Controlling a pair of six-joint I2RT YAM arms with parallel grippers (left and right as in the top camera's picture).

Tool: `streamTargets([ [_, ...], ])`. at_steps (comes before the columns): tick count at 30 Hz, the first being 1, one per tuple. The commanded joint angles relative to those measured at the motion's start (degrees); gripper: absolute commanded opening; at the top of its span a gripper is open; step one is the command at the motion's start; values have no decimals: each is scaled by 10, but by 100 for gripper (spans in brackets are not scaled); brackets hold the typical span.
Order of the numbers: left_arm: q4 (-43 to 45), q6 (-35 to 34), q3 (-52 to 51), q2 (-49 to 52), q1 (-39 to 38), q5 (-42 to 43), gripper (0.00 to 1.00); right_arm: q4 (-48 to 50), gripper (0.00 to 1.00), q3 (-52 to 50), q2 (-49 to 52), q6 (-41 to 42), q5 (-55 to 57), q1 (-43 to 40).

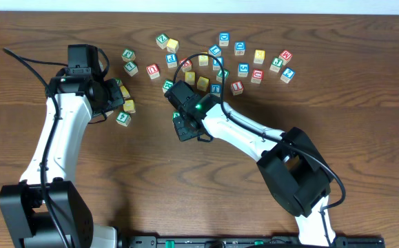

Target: Spell out NEURIPS

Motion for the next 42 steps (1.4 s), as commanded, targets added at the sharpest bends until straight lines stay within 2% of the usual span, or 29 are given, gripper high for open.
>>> streamTargets([
  [1, 0, 10, 14, -9, 2, -3, 8, 3, 1, 5, 9, 9, 10, -2],
  [14, 2, 10, 14, -9, 2, -3, 7, 5, 1, 6, 6, 0, 7, 0],
  [24, 6, 10, 14, -9, 2, -3, 8, -18, 1, 17, -65, -17, 17, -14],
  [31, 7, 10, 8, -9, 2, -3, 8, -43, 1, 16, -47, 21, 22, -45],
  [42, 7, 10, 7, -8, 2, -3, 8, -39, 1, 16, -2, 29, -5, -45],
])
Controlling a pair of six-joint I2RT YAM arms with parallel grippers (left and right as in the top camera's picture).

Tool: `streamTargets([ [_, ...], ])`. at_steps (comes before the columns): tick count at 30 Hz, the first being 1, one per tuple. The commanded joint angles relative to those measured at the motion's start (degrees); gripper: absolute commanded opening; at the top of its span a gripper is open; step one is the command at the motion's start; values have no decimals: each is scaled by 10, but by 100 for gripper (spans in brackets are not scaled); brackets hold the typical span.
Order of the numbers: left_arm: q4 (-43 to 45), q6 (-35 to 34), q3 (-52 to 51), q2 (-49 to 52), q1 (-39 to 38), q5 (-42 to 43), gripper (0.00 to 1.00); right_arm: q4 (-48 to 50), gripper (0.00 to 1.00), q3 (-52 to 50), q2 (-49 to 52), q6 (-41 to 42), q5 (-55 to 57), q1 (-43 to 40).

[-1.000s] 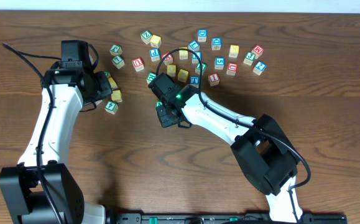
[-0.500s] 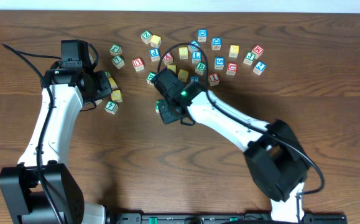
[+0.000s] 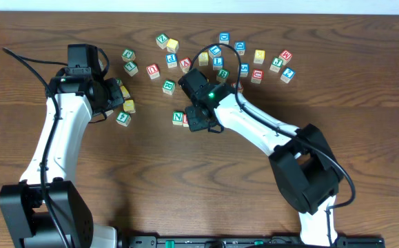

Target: Spell out NEURIPS

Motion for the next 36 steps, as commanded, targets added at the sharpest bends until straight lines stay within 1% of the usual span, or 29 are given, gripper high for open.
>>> streamTargets([
  [1, 0, 10, 7, -8, 2, -3, 8, 1, 1, 6, 12, 12, -14, 3],
  [16, 0, 10, 7, -8, 2, -3, 8, 13, 2, 6, 22, 16, -43, 6],
  [36, 0, 10, 7, -8, 2, -3, 8, 19, 3, 6, 22, 6, -44, 14],
])
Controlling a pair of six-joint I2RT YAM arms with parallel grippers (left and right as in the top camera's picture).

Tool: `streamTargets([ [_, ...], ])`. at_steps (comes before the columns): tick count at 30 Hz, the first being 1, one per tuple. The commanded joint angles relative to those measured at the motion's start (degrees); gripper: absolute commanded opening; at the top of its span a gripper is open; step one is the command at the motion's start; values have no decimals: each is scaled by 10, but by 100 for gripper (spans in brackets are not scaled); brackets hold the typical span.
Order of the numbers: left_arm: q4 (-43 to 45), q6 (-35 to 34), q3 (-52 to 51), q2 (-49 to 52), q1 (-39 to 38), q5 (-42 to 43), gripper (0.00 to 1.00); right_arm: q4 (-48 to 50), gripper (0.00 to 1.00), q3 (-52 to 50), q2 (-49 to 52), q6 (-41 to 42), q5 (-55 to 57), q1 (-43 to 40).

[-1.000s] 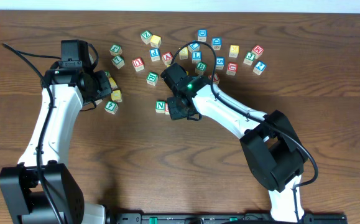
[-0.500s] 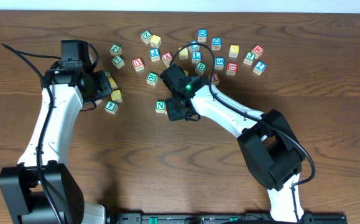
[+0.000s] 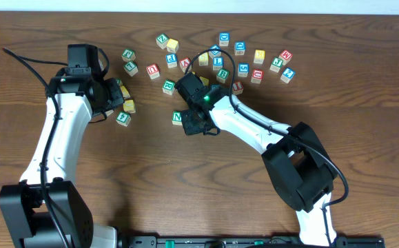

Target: Spell out NEURIPS

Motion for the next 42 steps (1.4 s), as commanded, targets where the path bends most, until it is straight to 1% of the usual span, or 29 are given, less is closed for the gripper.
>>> streamTargets([
  [1, 0, 10, 7, -8, 2, -3, 8, 2, 3, 6, 6, -4, -3, 3],
  [5, 0, 10, 7, -8, 2, -3, 8, 1, 1, 6, 6, -4, -3, 3],
  [10, 0, 10, 7, -8, 2, -3, 8, -12, 2, 6, 6, -4, -5, 7],
  [16, 0, 10, 7, -8, 2, -3, 8, -29, 2, 6, 6, -3, -34, 9],
  [42, 0, 10, 7, -8, 2, -3, 8, -14, 3, 6, 8, -4, -33, 12],
])
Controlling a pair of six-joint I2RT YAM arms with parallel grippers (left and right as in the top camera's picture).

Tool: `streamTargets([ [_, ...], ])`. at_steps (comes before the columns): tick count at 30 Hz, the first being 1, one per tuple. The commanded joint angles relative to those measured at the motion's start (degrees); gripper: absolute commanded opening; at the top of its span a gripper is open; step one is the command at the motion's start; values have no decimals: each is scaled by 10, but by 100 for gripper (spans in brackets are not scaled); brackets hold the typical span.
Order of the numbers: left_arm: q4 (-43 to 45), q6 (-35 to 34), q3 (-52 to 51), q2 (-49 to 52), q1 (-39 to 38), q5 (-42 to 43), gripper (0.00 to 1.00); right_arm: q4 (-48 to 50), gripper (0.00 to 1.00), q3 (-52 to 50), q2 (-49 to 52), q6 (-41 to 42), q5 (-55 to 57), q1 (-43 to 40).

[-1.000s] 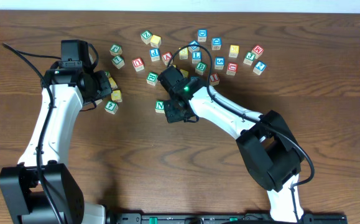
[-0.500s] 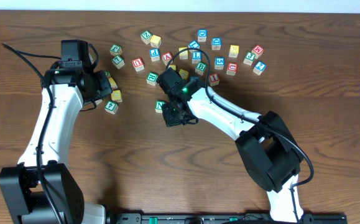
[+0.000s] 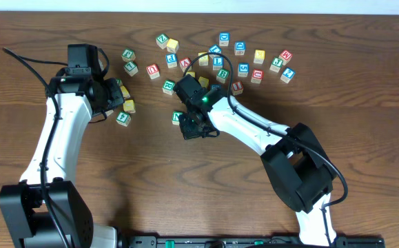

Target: Spell out NEURIPS

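Note:
Only the overhead view shows this moment. A white block with a green N (image 3: pixel 176 116) lies on the brown table (image 3: pixel 116 186), left of centre. My right gripper (image 3: pixel 187 127) sits low right beside it and hides its right edge. The wrist blocks the view of that gripper's fingers. My left gripper (image 3: pixel 118 100) rests at the left among a few blocks, and its fingers are hidden under the wrist too. Several letter blocks (image 3: pixel 218 60) lie scattered along the far side.
A yellow block (image 3: pixel 129 105) and a green-lettered block (image 3: pixel 123 118) lie by the left gripper. Two more blocks (image 3: pixel 129 61) sit just beyond it. The right arm's white links (image 3: pixel 251 134) stretch from bottom right toward the centre. A black cable (image 3: pixel 20 58) trails at the far left.
The right gripper has shifted slightly toward the N block and covers a little more of it. The block itself and the left arm have not moved.
At first the right gripper sat left of centre and no N block showed there. Then the gripper was a little to the right and the N block lay on the table beside it. Since then the gripper has stayed close against the block. The left arm never moved.

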Motion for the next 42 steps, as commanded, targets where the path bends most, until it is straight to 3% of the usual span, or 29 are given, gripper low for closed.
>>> streamTargets([
  [1, 0, 10, 7, -8, 2, -3, 8, 5, 3, 6, 9, -4, 5, 5],
  [42, 1, 10, 7, -8, 2, -3, 8, 23, 4, 6, 13, -4, 16, 5],
])
